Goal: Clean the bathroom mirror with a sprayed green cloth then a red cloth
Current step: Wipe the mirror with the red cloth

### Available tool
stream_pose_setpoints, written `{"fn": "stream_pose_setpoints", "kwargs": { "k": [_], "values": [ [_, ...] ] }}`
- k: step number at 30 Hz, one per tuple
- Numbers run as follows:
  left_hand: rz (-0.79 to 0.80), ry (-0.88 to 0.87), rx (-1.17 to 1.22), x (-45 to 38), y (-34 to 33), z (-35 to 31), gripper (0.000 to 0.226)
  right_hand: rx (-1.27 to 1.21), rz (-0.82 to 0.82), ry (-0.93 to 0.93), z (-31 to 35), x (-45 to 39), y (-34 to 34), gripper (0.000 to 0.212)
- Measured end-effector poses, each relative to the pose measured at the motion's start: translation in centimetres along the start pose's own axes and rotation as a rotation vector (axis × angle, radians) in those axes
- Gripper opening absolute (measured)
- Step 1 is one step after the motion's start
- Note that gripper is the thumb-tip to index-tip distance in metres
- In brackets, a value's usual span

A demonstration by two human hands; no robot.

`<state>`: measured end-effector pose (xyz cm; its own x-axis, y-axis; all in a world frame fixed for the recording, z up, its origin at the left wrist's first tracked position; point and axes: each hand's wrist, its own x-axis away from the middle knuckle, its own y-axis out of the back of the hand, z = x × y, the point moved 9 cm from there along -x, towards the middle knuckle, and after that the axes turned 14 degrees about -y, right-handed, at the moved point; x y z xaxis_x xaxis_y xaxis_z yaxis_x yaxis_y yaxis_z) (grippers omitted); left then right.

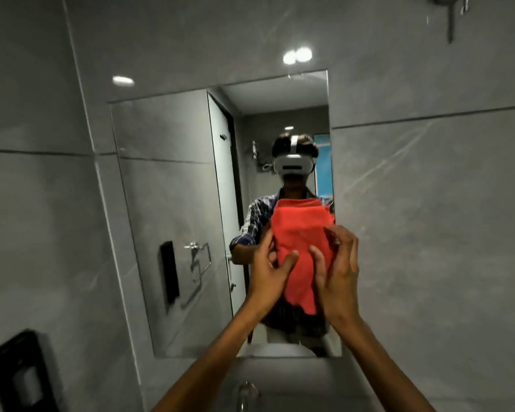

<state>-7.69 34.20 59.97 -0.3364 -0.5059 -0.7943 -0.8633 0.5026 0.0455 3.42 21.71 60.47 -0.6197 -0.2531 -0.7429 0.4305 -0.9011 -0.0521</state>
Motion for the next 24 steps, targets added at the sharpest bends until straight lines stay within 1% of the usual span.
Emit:
{"fn": "stream_pose_setpoints", "kwargs": {
  "k": [3, 5, 7, 9, 10, 11, 13, 14, 16, 17, 19, 21, 24],
  "values": [
    [-0.055, -0.166, -0.125, -4.6, 1.0, -2.7, 0.066, 0.105, -0.182, 0.184, 3.1, -3.7, -0.9, 0.036],
    [-0.073, -0.236, -0.14, -6.2, 1.4, -3.3, 0.068, 0.184, -0.253, 0.18, 3.1, -5.4, -1.3, 0.037],
    [-0.083, -0.331, -0.24, -5.9, 2.8, -3.2, 0.06, 0.352, -0.323, 0.198, 2.4, -5.9, -2.0, 0.034],
    [-0.107, -0.46, -0.45, -4.3, 5.1, -3.2, 0.046, 0.554, -0.366, 0.325, 2.3, -5.4, -2.6, 0.028],
    [-0.13, -0.535, -0.598, -3.4, 6.9, -3.0, 0.041, 0.592, -0.363, 0.371, 2.2, -5.2, -3.1, 0.029],
    [-0.149, -0.627, -0.767, -2.3, 8.7, -2.8, 0.04, 0.588, -0.352, 0.378, 2.1, -5.1, -3.5, 0.033],
    [-0.124, -0.838, -1.093, -0.7, 11.8, -2.1, 0.048, 0.571, -0.314, 0.288, 1.8, -5.1, -4.3, 0.047],
    [-0.101, -0.855, -1.198, -0.6, 13.9, -1.1, 0.056, 0.605, -0.28, 0.225, 1.4, -5.0, -5.3, 0.054],
    [-0.076, -0.707, -1.298, -1.2, 18.8, 1.0, 0.068, 0.753, -0.221, 0.152, 0.7, -4.2, -7.7, 0.07],
    [-0.08, -0.62, -1.314, -1.6, 21.3, 1.9, 0.07, 0.81, -0.217, 0.134, 0.4, -3.9, -8.7, 0.075],
    [-0.116, -0.48, -1.298, -2.3, 24.9, 3.2, 0.071, 0.809, -0.271, 0.076, 0.4, -3.8, -9.6, 0.077],
    [-0.121, -0.388, -1.301, -3.3, 26.5, 3.7, 0.076, 0.75, -0.344, -0.002, 0.8, -4.0, -10.5, 0.075],
    [-0.102, -0.392, -1.325, -3.7, 26.4, 3.8, 0.076, 0.664, -0.411, -0.048, 2.8, -3.7, -13.4, 0.073]
  ]
}}
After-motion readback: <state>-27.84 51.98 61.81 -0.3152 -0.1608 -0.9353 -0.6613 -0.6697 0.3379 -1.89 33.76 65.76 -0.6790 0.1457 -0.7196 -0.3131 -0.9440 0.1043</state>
